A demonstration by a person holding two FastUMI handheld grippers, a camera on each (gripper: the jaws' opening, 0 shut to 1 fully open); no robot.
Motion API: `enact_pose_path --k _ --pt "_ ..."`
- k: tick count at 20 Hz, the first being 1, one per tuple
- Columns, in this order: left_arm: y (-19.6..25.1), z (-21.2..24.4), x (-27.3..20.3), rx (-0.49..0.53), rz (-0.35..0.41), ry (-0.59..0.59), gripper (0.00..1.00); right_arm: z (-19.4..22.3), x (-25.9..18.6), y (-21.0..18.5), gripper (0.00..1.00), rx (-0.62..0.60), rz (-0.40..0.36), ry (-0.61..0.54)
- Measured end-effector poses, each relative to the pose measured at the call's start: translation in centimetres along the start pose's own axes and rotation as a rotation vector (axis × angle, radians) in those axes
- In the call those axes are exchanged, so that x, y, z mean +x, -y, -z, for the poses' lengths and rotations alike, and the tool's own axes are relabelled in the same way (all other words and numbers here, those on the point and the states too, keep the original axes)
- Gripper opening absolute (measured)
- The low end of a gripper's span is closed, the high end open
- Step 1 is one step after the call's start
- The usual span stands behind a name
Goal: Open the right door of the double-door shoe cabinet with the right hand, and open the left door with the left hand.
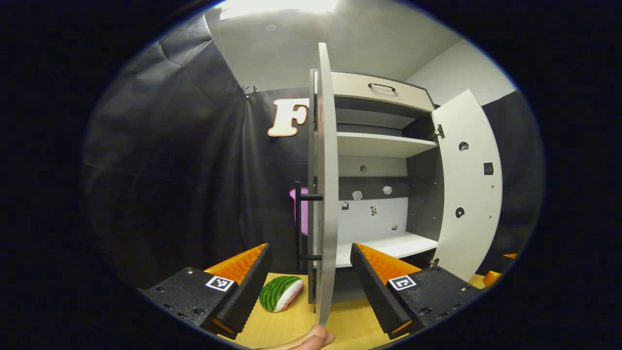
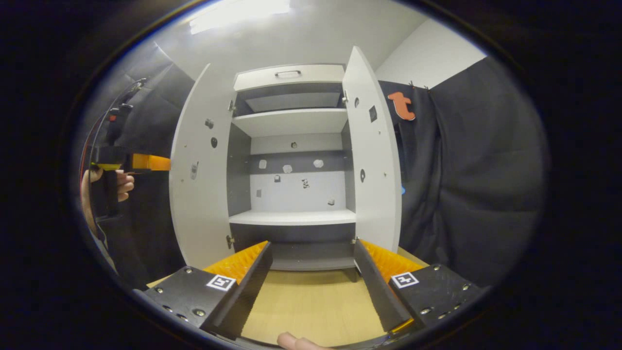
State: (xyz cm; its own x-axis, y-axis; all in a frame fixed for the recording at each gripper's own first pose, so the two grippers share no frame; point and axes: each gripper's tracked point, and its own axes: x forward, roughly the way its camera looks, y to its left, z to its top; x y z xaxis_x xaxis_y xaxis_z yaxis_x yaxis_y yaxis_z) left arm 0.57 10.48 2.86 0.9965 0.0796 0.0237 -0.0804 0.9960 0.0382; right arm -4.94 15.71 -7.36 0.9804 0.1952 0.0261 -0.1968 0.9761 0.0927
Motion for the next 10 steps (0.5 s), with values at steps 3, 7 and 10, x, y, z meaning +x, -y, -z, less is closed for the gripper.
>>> enact_pose_path --k 3,7,10 --pt "1.8 0.2 -0.6 -0.002 0.001 -0.001 0.99 -0.4 -0.2 0.8 1.0 0.017 0.012 0.008" --pt "5.0 0.9 -1.7 -0.026 0.025 -0.006 0.99 -0.9 -0.4 1.7 1.0 0.001 0.021 0.021" --pt "7.4 1.6 -2.6 -0.02 0.037 -0.002 0.99 -1.6 -0.7 2.0 1.0 -0.018 0.016 0.034"
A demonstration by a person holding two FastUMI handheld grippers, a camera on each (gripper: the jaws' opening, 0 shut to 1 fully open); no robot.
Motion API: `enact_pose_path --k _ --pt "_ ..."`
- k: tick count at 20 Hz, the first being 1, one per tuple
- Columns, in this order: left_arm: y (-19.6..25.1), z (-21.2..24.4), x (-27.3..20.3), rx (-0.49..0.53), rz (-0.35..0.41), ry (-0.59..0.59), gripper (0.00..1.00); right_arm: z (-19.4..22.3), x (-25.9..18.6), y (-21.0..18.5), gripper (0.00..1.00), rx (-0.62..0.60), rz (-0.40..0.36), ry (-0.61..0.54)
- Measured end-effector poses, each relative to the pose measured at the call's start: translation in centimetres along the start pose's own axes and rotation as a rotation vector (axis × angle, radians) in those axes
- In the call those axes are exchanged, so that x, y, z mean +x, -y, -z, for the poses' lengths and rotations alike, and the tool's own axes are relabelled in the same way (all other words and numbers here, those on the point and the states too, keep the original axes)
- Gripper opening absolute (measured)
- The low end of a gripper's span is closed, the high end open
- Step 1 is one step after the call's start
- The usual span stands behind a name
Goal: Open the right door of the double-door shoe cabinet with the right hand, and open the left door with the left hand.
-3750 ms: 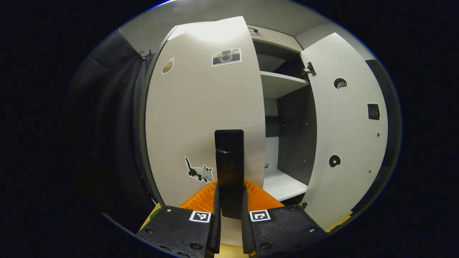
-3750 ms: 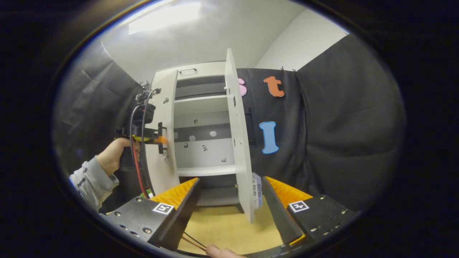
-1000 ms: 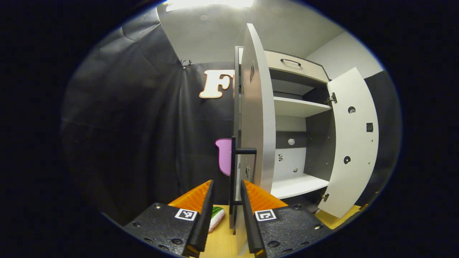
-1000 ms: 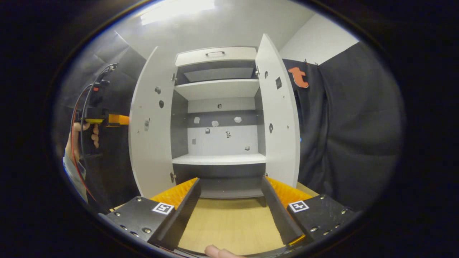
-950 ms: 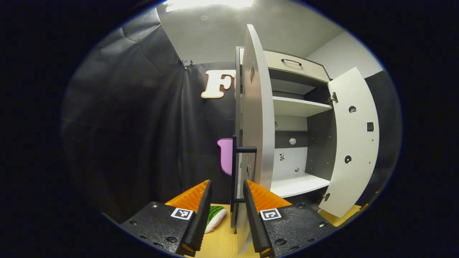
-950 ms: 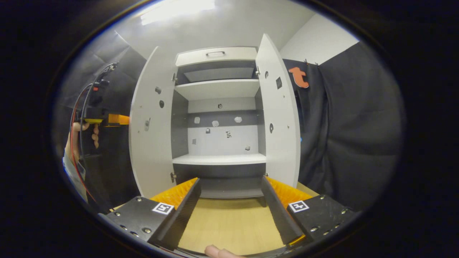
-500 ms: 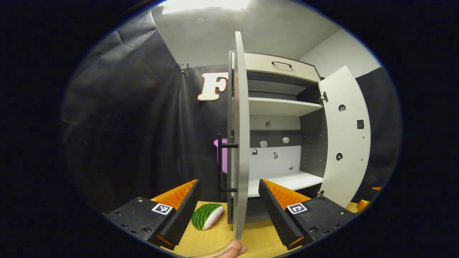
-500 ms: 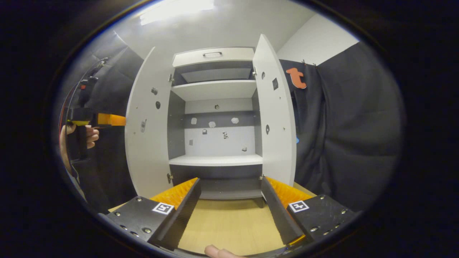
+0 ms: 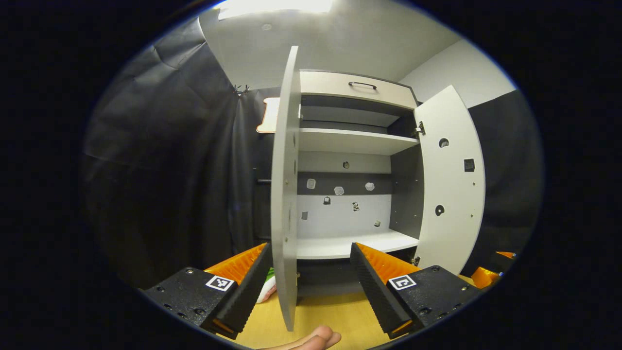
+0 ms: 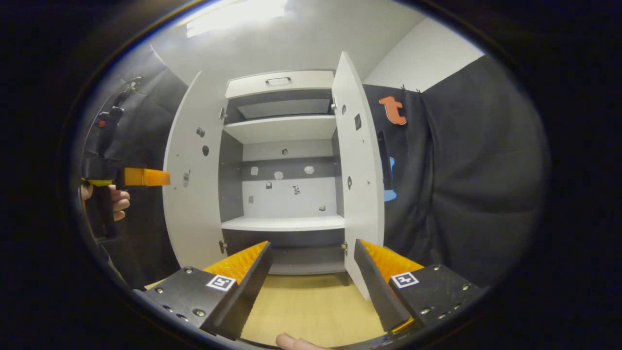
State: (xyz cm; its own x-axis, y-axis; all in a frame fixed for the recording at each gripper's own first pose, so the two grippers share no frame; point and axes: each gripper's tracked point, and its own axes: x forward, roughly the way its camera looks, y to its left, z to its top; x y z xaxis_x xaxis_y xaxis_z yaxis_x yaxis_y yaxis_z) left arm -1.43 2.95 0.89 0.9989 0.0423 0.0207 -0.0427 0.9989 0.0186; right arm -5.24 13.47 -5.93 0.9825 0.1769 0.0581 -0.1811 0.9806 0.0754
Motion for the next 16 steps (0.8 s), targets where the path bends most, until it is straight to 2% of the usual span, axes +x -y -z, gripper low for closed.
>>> enact_pose_path --k 2,3,7,8,11,16 --pt "1.6 0.5 -0.5 0.017 0.009 0.007 0.99 -0.9 -0.2 0.0 0.97 -0.024 -0.013 0.021" --pt "2.5 0.7 -0.8 0.022 0.017 0.017 0.99 -1.3 -0.1 0.0 1.0 -0.03 -0.016 0.03" --pt "5.4 1.8 -1.7 0.005 0.034 0.035 1.0 -2.5 0.6 1.0 1.0 -0.032 -0.003 0.045" --pt "6.1 2.2 -1.9 0.009 0.038 0.034 1.0 -2.8 0.8 1.3 0.97 -0.029 0.0 0.045" --pt "7.6 3.2 -2.5 -0.006 0.022 0.046 0.99 -3.4 1.3 2.5 1.0 -0.022 0.019 0.049" --pt "10.5 6.3 -3.0 -0.045 0.058 -0.008 0.98 -3.5 1.9 4.1 1.0 -0.005 0.042 0.043"
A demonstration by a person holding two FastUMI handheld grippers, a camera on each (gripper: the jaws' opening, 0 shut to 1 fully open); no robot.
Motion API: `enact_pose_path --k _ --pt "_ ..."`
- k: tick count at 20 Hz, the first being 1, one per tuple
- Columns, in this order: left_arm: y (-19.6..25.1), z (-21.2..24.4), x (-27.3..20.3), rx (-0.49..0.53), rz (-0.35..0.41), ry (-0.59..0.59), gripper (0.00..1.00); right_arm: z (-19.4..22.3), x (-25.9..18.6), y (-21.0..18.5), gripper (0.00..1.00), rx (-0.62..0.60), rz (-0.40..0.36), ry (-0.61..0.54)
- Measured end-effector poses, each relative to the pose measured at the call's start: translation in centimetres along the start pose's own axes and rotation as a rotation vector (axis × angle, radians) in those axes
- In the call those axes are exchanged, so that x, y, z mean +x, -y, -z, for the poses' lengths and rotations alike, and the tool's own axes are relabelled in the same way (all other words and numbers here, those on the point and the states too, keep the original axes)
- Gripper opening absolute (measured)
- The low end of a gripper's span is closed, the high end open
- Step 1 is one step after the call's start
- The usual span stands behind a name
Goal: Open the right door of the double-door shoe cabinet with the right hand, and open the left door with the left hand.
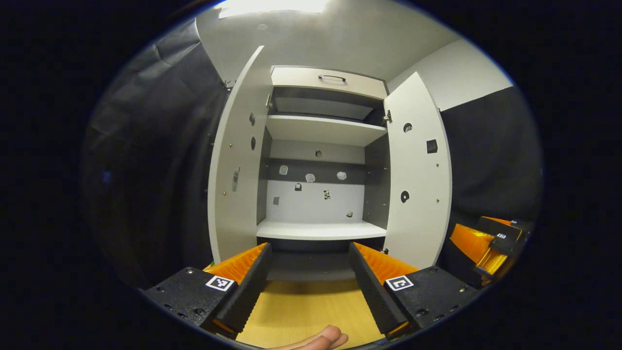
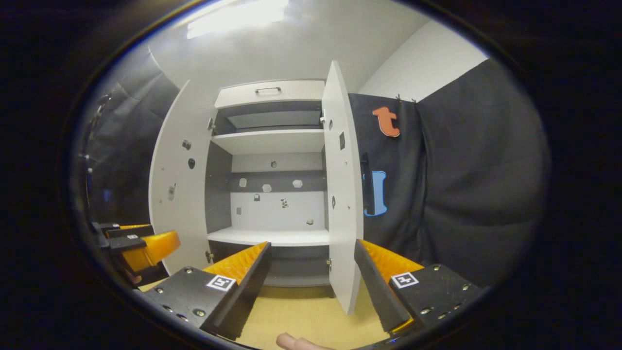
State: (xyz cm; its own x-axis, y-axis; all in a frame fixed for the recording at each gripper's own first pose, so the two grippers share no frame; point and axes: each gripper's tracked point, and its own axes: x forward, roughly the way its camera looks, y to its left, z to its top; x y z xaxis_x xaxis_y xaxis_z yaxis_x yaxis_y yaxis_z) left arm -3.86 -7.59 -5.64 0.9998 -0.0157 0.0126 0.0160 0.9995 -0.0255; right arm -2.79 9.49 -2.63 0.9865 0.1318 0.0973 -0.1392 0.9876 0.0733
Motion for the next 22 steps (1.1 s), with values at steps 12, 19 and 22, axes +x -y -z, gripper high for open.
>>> enact_pose_path --k 12,19,22 --pt "-2.6 0.0 0.4 0.03 -0.054 0.006 0.97 1.7 0.1 -1.5 1.0 -0.022 -0.032 -0.029" --pt "-2.3 -0.8 0.2 0.042 -0.047 0.02 0.97 1.2 -0.4 -1.9 1.0 -0.028 -0.043 -0.015" --pt "-2.2 -1.0 -0.2 0.045 -0.047 0.027 0.97 0.7 -0.6 -1.6 1.0 -0.019 -0.041 -0.003"
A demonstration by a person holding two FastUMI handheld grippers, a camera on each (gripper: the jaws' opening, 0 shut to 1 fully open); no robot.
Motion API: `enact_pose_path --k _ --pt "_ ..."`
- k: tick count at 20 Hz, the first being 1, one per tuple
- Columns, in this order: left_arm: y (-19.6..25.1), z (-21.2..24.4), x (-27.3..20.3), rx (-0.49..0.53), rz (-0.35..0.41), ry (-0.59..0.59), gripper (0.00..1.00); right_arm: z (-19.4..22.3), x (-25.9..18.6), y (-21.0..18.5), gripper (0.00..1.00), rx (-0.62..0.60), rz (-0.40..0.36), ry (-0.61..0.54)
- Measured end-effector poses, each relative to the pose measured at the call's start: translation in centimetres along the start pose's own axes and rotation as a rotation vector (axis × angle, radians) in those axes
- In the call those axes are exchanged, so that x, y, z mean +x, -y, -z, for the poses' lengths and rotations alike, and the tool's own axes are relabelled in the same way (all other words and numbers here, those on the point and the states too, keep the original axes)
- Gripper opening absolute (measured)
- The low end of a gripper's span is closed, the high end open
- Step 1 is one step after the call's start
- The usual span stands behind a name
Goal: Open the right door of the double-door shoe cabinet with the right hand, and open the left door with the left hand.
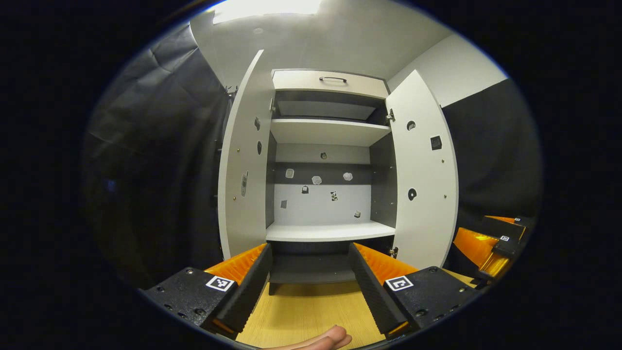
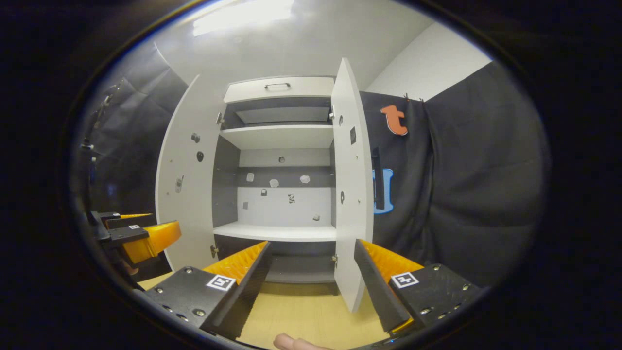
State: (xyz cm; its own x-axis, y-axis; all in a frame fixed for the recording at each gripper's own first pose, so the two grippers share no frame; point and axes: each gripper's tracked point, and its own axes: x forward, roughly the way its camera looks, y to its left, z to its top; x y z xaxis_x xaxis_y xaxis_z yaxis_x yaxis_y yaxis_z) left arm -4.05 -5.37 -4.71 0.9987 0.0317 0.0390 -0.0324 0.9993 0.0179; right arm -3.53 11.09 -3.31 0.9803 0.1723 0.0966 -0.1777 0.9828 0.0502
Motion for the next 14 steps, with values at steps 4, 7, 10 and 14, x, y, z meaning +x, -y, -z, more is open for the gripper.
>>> enact_pose_path --k 4,7,10,14 --pt "0.5 -0.3 -0.3 -0.002 0.008 0.011 0.97 -0.4 -0.5 0.3 1.0 0.0 -0.001 0.013" --pt "0.6 -0.1 -0.5 -0.006 0.008 0.006 0.97 -0.5 -0.8 0.5 1.0 0.004 -0.002 0.019" --pt "0.4 0.0 -0.6 -0.012 -0.009 -0.003 0.95 -0.9 -1.1 0.3 0.97 0.018 -0.015 0.033" --pt "0.6 0.1 -0.7 -0.003 -0.019 -0.012 0.97 -0.6 -1.6 0.8 1.0 0.036 -0.024 0.041"
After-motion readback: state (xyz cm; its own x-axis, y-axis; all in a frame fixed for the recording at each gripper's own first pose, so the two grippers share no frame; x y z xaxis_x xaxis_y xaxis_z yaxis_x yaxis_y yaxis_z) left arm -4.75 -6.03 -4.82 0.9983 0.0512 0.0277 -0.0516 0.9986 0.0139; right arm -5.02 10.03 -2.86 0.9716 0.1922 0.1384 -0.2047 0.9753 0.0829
